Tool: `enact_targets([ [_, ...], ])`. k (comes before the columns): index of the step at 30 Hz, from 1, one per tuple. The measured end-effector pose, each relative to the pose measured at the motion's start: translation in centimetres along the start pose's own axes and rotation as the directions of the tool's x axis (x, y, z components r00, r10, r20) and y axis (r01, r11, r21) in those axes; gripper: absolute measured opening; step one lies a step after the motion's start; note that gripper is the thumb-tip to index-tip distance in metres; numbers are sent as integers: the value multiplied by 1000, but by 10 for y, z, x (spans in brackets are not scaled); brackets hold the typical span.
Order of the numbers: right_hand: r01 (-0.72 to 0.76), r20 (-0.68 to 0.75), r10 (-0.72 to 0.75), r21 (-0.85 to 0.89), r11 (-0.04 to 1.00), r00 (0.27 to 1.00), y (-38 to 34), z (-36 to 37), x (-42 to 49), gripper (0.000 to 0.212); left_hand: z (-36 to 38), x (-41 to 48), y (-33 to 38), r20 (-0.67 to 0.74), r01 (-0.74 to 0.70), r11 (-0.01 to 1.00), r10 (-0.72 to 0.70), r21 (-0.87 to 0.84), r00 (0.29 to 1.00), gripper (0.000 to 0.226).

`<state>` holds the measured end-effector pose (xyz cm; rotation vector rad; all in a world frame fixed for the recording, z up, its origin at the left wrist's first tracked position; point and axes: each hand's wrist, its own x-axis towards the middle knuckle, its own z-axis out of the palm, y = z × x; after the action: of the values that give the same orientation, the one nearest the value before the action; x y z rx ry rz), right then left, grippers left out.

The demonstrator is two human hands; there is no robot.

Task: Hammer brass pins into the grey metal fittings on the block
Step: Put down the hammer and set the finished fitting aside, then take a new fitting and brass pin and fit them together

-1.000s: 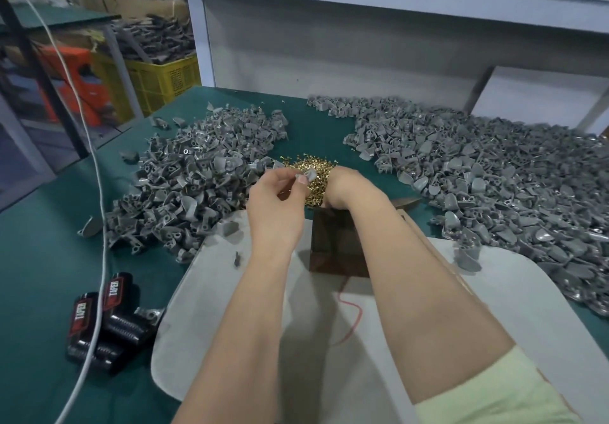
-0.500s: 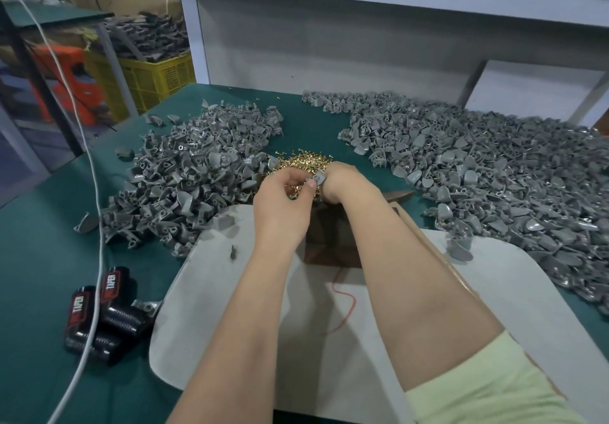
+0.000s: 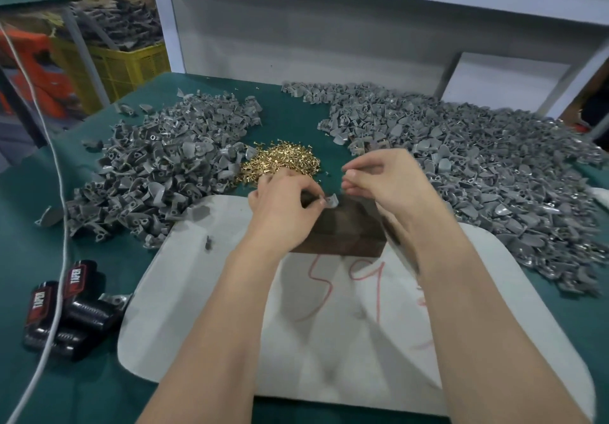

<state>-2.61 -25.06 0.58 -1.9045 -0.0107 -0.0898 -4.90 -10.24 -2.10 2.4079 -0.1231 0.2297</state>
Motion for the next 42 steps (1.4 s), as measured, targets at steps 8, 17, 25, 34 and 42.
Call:
enact_targets([
  [8,203,-20,-223,-343,917,975,19,19,-17,8,3,-1,2,-28,20,1000,-20,22,999,6],
  [17,199,21,-220,-516,833,975,16,15,-18,5,2,-1,-2,-36,-13,1000,13,12,999,8],
  [25,219,-18,-260,-482,848,965,19,24,-22,8,3,-1,-1,-53,-21,1000,21,3,998,5],
  [34,212,-35,-265,-506,836,963,17,25,-24,7,4,-1,-1,-63,-31,999,31,15,997,7],
  [42,213,-51,-267,-470,857,962,21,25,-23,12,4,0,-1,-49,-57,998,57,0,997,7],
])
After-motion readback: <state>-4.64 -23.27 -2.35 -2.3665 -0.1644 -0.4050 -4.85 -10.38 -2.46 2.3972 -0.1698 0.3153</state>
